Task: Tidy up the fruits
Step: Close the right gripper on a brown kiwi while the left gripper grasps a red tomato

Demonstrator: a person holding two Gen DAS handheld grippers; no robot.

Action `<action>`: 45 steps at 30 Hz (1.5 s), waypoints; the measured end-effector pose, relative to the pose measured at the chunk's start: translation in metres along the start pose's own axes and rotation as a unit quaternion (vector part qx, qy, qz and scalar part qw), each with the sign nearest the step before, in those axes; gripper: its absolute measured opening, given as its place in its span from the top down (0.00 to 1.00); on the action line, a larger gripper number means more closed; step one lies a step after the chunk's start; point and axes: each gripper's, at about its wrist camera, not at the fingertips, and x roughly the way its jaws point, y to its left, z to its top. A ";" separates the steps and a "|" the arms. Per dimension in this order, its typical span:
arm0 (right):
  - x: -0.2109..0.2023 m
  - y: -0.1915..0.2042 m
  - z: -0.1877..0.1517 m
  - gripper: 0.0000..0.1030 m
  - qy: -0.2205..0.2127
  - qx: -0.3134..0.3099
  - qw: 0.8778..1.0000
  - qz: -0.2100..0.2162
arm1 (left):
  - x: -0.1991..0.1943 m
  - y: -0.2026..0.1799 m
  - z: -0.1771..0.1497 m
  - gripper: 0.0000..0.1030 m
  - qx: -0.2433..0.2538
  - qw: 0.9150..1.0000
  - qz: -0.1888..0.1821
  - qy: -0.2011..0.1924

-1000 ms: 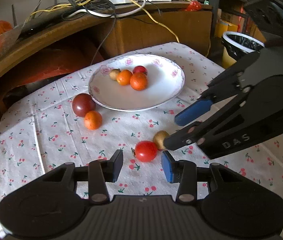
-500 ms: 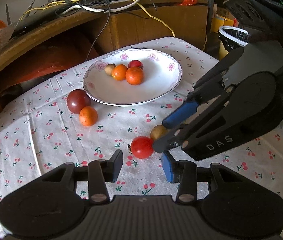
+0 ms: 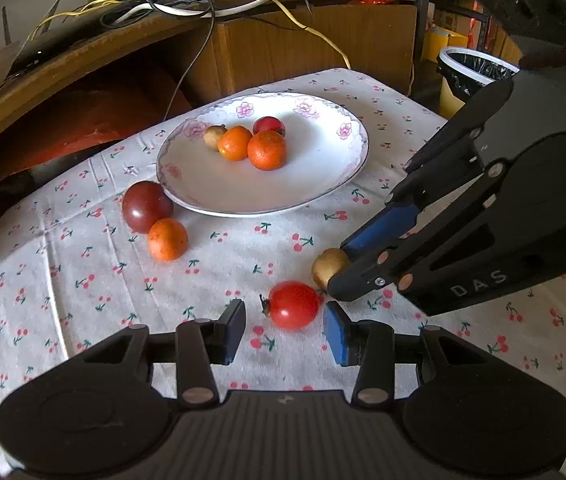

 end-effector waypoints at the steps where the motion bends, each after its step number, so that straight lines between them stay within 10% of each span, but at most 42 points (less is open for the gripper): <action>1: 0.000 -0.002 0.000 0.81 0.001 0.002 1.000 -0.003 | 0.002 0.000 0.001 0.51 0.000 1.000 -0.002 0.000; 45: 0.016 -0.004 0.013 0.69 -0.023 0.038 0.999 -0.026 | 0.007 -0.002 -0.002 0.61 -0.055 0.998 0.014 0.002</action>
